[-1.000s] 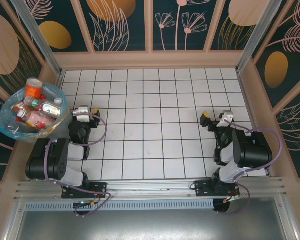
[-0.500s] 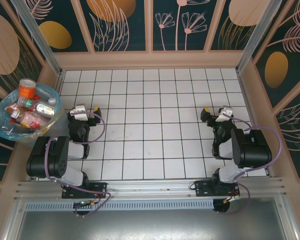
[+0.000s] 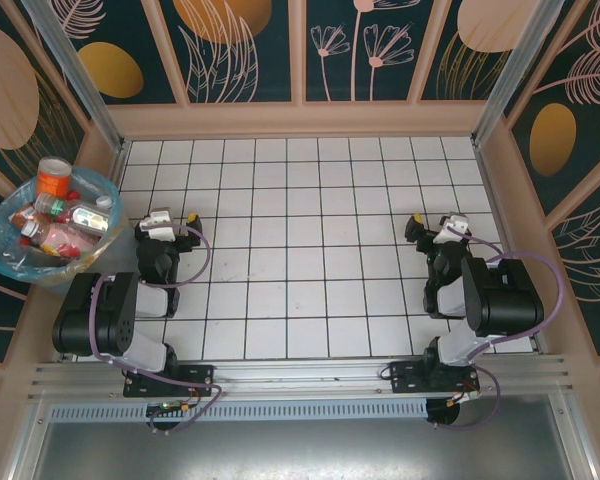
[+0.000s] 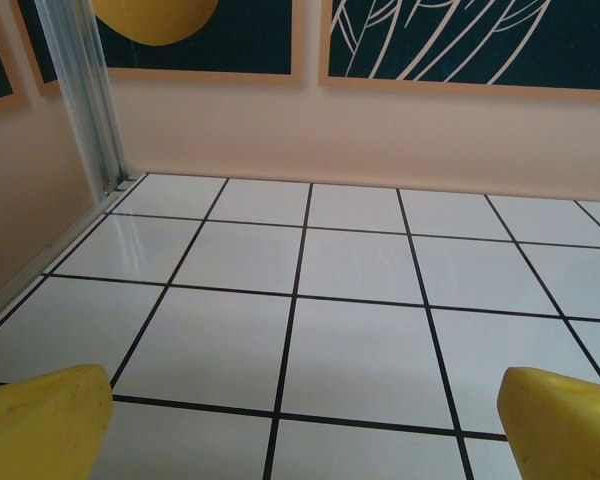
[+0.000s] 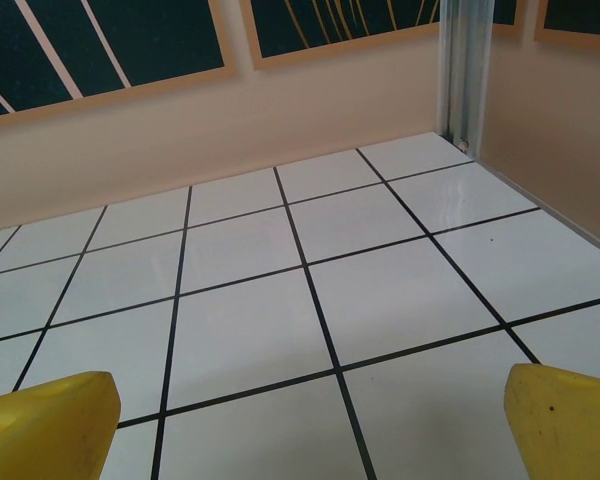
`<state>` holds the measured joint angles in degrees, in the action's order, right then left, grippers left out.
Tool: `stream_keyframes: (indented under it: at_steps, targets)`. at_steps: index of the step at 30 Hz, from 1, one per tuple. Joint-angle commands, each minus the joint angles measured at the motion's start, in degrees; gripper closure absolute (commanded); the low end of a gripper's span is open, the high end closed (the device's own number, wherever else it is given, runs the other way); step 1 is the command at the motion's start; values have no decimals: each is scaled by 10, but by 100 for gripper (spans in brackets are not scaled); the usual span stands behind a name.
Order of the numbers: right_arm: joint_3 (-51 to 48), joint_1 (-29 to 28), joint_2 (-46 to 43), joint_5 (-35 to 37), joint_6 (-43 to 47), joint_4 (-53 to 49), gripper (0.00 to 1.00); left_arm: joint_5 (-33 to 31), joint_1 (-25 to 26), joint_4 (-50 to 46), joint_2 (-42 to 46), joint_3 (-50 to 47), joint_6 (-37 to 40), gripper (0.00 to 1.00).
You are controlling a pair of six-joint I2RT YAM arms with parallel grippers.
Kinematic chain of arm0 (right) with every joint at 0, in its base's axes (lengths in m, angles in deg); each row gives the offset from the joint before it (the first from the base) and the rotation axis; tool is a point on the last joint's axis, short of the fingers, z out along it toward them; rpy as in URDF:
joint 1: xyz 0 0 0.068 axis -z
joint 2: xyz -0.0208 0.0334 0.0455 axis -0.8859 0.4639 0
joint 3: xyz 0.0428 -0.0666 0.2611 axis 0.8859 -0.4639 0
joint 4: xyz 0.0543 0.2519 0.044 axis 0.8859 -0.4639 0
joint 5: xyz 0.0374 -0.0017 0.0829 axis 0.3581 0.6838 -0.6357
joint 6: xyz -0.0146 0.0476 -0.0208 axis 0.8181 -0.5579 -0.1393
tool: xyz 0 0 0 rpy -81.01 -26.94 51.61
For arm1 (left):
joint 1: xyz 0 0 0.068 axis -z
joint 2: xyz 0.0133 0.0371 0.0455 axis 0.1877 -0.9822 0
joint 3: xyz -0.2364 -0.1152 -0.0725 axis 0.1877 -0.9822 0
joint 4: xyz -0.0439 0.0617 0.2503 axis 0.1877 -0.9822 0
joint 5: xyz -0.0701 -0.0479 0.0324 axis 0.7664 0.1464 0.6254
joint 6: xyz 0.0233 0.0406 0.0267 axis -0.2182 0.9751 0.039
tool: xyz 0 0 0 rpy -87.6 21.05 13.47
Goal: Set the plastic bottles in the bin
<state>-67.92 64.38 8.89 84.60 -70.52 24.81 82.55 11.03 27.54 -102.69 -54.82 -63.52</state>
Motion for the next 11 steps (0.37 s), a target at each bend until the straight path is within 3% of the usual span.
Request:
stream_keyframes:
  at_steps: [1, 11]
  targets:
    - [1, -6, -9, 21, 2, 17, 1, -16, -5, 2, -5, 9, -10, 2]
    - [8, -7, -9, 24, 3, 3, 1, -16, -5, 6, -3, 7, -10, 1]
